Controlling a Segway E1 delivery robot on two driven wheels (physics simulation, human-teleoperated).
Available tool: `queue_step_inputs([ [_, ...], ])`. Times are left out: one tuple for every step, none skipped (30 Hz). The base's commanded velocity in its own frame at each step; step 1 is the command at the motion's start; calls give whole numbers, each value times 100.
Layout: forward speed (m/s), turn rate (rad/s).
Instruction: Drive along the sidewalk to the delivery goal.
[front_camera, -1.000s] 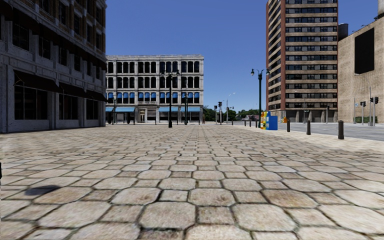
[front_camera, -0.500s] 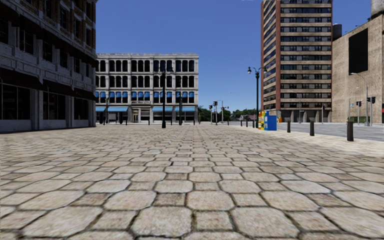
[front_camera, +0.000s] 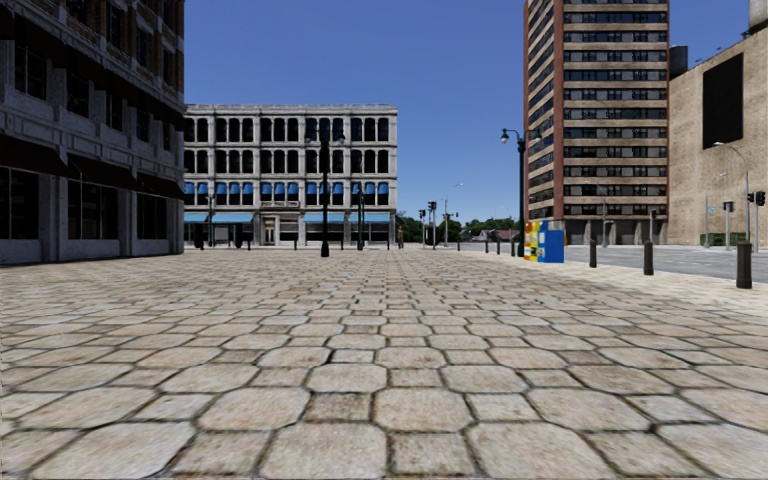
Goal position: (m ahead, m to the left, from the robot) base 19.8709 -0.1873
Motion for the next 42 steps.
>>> queue_step_inputs([
  [173,0],
  [173,0],
  [173,0],
  [173,0],
  [173,0],
  [173,0],
  [173,0],
  [173,0],
  [173,0],
  [173,0],
  [173,0],
  [173,0],
  [173,0],
  [173,0],
  [173,0],
  [173,0],
  [173,0],
  [173,0],
  [173,0],
  [173,0],
  [173,0],
  [173,0],
  [173,0],
  [173,0],
  [173,0],
  [173,0],
  [173,0],
  [173,0],
  [173,0],
  [173,0],
  [173,0],
  [173,0],
  [173,0],
  [173,0],
  [173,0],
  [173,0],
  [173,0],
  [174,0],
  [174,0],
  [174,0],
  [174,0],
  [174,0],
])
